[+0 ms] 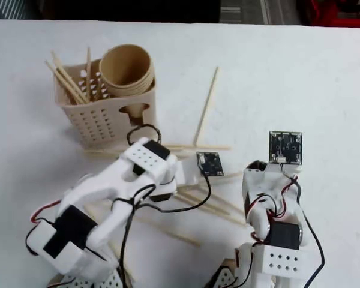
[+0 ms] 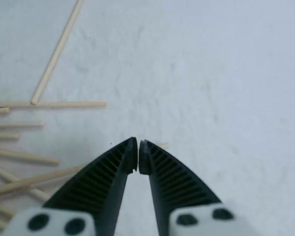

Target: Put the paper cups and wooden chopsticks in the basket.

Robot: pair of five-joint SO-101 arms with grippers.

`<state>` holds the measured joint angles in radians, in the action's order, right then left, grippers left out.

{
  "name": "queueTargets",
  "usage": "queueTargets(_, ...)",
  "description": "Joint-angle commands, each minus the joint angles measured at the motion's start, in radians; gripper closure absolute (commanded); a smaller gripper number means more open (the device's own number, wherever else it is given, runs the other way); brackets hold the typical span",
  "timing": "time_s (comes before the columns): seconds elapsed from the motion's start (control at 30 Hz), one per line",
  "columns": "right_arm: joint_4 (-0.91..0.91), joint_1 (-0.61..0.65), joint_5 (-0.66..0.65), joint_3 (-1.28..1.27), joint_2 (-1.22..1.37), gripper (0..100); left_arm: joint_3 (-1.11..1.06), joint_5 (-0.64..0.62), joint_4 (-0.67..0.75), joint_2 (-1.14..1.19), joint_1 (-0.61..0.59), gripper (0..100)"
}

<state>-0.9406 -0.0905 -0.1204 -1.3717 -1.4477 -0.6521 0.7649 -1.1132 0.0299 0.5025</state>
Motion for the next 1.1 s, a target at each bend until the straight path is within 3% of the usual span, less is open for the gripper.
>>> queueTargets(0.0, 0.019, -0.008, -0.014, 0.011, -0.012, 98.1, 0.015, -0.023, -0.026, -0.016, 0.004, 98)
queueTargets(0.4, 0.019, -0.008, -0.014, 0.011, -0.012, 98.1, 0.012, -0.084, -0.242, -0.476, -0.024, 98)
queueTargets(0.7, 0.019, -0.038, -0.009, 0.014, -0.012, 98.1, 0.015, -0.094, -0.256, -0.727, -0.252, 98)
queueTargets(1.07, 0.045, -0.088, -0.005, 0.012, -0.012, 98.1, 0.23, -0.33, -0.261, -0.892, -0.34, 98)
